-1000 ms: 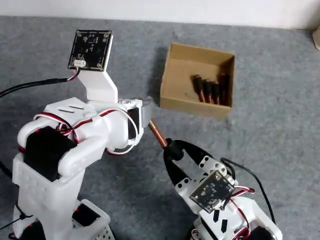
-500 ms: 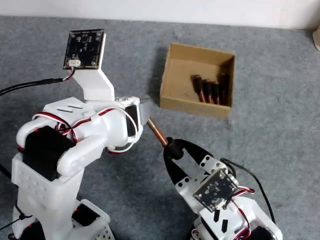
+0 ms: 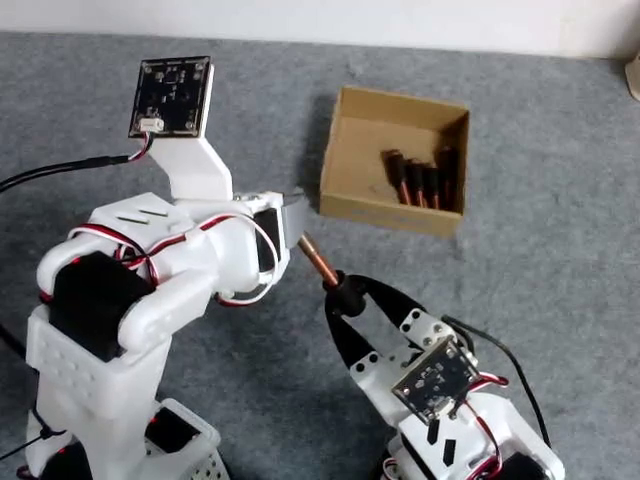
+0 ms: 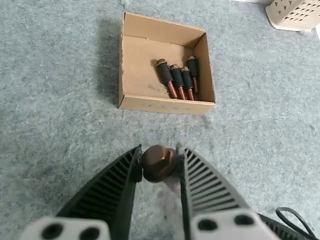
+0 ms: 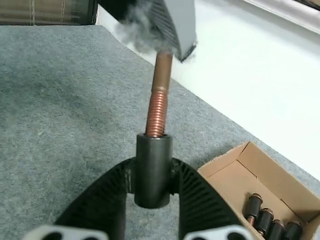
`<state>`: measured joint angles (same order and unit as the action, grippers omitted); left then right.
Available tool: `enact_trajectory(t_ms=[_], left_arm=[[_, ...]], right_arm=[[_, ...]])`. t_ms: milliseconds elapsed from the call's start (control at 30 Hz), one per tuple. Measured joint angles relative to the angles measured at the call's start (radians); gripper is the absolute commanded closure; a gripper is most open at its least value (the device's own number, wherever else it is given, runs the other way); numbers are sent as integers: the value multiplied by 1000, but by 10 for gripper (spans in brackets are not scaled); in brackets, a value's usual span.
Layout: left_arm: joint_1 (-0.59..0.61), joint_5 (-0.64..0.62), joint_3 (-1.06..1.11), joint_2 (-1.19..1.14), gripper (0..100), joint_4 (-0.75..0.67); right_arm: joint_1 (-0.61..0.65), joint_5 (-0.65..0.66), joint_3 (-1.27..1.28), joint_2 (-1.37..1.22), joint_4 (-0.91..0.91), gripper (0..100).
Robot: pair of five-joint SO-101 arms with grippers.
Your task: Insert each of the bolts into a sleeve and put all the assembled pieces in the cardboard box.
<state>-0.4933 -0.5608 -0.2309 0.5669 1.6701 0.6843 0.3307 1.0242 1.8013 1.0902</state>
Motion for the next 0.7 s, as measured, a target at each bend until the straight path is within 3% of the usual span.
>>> enact_trajectory(t_ms=[233,700], left_arm=[[-41,3,43,0,994,3],[-80,-8,219,9,989,-8]], right_arm=[[-5,0,-8,-164,-61,995],[2,-2,-23,-181,-71,995]])
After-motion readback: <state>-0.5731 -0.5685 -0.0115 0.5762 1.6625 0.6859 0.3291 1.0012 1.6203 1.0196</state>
